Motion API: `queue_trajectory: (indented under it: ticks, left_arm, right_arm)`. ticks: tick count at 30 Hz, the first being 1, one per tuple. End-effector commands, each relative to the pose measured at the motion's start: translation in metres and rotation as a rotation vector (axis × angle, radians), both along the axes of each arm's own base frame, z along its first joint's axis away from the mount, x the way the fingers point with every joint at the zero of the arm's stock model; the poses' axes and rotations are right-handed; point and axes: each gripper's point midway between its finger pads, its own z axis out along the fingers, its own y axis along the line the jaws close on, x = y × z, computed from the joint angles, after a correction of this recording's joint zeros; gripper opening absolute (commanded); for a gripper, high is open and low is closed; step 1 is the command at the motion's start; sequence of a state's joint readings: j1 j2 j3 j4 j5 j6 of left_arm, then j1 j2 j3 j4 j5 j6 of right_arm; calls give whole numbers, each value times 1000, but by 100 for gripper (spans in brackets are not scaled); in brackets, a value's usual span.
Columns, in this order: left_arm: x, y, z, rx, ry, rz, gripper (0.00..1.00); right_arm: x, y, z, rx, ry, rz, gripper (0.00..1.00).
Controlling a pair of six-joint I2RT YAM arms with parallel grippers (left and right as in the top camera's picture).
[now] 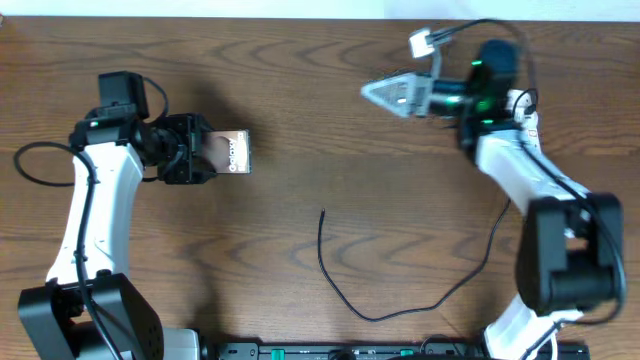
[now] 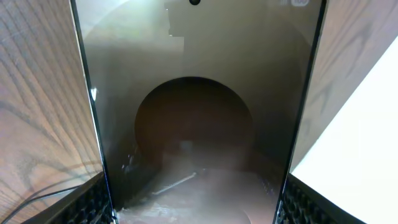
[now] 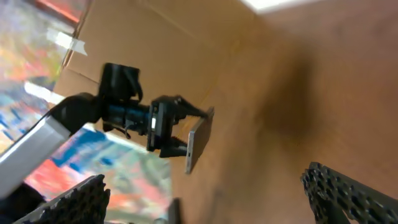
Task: Plug charger to phone and switch on socket
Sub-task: 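Swing the right gripper over to the phone held by left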
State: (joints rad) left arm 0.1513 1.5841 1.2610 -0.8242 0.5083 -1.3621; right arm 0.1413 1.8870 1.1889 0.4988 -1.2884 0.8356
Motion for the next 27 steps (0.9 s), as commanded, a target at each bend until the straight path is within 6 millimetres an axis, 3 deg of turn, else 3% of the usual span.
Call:
queue_trajectory:
  ticks: [1,6,13,20,27]
  left_arm:
    - [4,0,3,43,5,34,7]
    - [3,-3,0,81,16,36,7]
    - [3,-7,0,69,26,53,7]
    - [1,-23,0,55,39,43,7]
    - [1,-37,1,44,43,37,8]
  right_arm:
    - [-4,35,-17,-3,131,27,99]
    - [-19,80,-45,-36,185,67,99]
    - [-46,126,-42,-40,107,134,99]
    - [-62,149,-44,-53,61,158,99]
    - [-68,156,-50,-78,43,162,97]
